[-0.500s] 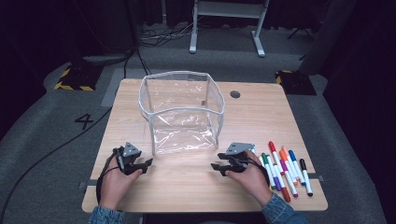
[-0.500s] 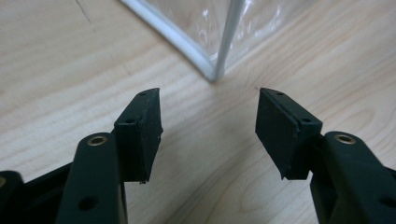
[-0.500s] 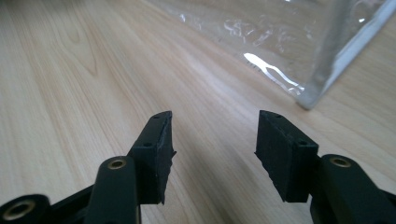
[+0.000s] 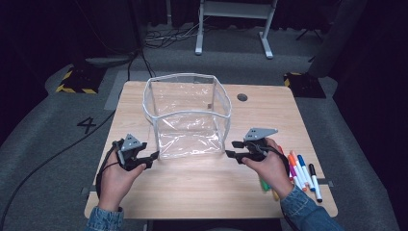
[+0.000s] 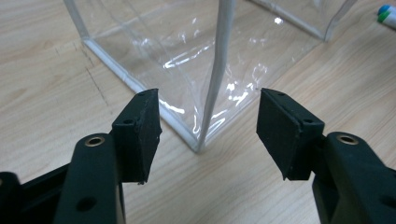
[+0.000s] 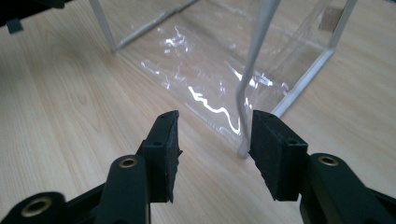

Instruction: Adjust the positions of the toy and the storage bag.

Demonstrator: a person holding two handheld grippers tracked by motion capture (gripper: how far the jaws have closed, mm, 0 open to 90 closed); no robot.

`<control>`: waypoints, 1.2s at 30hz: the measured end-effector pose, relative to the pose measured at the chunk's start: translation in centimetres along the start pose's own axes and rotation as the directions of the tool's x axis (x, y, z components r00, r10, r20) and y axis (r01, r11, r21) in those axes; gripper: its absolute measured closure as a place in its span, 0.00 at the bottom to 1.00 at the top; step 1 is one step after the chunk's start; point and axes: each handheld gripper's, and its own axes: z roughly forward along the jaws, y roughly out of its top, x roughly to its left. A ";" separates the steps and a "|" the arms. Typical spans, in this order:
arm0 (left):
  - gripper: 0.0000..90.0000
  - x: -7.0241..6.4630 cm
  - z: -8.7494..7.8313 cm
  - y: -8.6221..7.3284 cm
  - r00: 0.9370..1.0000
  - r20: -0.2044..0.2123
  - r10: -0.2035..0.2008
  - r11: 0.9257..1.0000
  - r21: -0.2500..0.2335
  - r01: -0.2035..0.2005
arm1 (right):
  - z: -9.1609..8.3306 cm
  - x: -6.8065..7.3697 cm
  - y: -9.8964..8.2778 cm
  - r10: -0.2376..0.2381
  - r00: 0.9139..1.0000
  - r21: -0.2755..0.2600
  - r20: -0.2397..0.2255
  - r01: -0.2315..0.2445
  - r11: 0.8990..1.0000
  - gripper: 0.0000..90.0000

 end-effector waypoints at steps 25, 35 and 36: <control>0.97 -1.6 -0.9 0.2 0.994 0.069 0.080 0.996 0.036 -0.083 | -1.0 0.6 1.8 -0.084 0.996 0.059 -0.009 0.085 0.995 0.97; 0.97 -4.3 -2.1 -0.8 0.977 0.162 0.142 0.987 0.046 -0.151 | -4.9 2.4 -1.4 -0.059 0.996 0.057 -0.069 0.063 0.996 0.97; 0.97 -4.9 -2.4 -1.0 0.970 0.177 0.165 0.983 0.046 -0.176 | -5.2 2.6 -1.7 -0.057 0.996 0.054 -0.076 0.061 0.997 0.97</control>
